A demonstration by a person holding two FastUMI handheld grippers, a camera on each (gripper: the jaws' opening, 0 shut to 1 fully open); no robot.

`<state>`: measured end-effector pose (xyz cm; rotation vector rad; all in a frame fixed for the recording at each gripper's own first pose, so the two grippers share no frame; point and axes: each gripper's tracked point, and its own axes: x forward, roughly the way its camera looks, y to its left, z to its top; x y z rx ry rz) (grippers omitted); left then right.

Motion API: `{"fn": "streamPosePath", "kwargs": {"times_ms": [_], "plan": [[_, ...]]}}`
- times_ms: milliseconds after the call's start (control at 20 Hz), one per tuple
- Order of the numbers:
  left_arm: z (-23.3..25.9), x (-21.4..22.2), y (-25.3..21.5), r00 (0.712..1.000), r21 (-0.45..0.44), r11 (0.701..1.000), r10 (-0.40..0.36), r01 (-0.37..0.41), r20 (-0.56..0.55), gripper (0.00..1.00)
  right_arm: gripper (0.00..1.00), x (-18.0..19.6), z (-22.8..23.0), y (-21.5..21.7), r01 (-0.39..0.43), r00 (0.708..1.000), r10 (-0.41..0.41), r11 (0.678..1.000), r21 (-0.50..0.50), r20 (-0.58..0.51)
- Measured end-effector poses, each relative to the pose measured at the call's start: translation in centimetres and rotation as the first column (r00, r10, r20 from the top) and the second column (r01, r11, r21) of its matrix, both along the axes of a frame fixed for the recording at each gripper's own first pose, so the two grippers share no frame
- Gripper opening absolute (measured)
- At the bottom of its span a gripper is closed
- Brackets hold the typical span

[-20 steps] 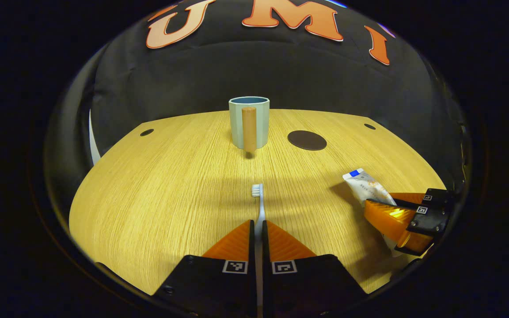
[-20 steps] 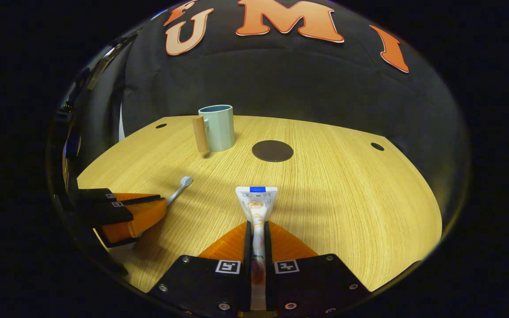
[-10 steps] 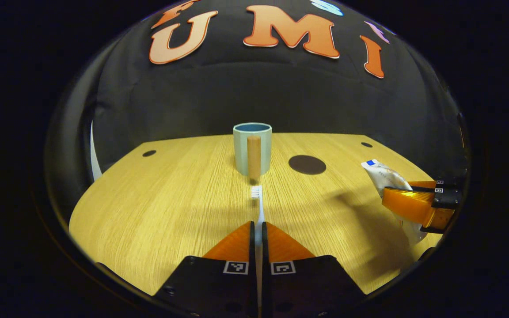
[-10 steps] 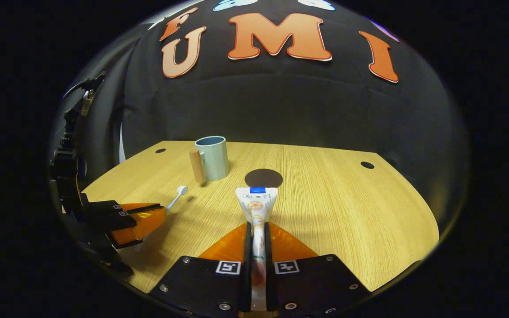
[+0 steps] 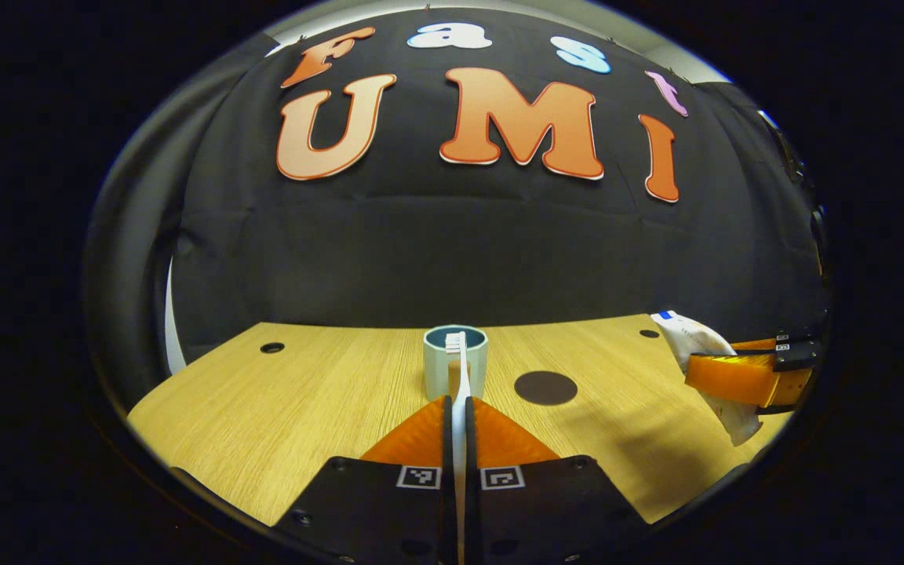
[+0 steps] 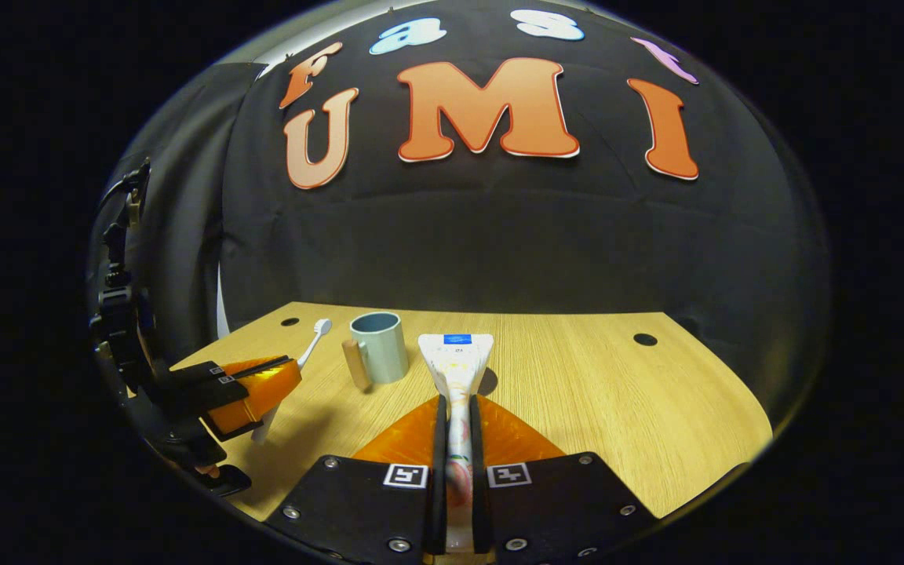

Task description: Put the toothbrush and toothpaste on the desktop into the cup, then pick up the cup and place it on the coaster on the desktop.

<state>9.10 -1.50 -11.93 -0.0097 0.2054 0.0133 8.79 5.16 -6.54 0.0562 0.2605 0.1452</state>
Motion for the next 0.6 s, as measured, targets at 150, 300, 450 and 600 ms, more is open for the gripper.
{"fn": "streamPosePath", "kwargs": {"times_ms": [150,300,450,600], "plan": [[2.4,2.2,0.5,0.998,-0.01,1.0,0.004,-0.003,0.059,0.04,0.13,0.8,1.4,-0.4,0.007,1.0,-0.008,1.0,0.009,0.026],[4.3,4.7,1.1,0.994,-0.042,0.999,0.002,0.002,0.113,0.04,0.13,1.6,2.2,-0.7,0.01,0.999,-0.011,1.0,0.019,0.044],[6.3,7.2,1.2,0.983,-0.097,0.995,-0.015,0.033,0.182,0.03,0.13,2.9,3.2,-0.8,0.012,0.998,-0.013,1.0,0.011,0.066],[8.0,9.9,2.1,0.975,-0.103,0.994,-0.011,0.035,0.221,0.03,0.13,4.5,4.8,-0.8,0.01,0.995,-0.012,1.0,0.019,0.097]]}}
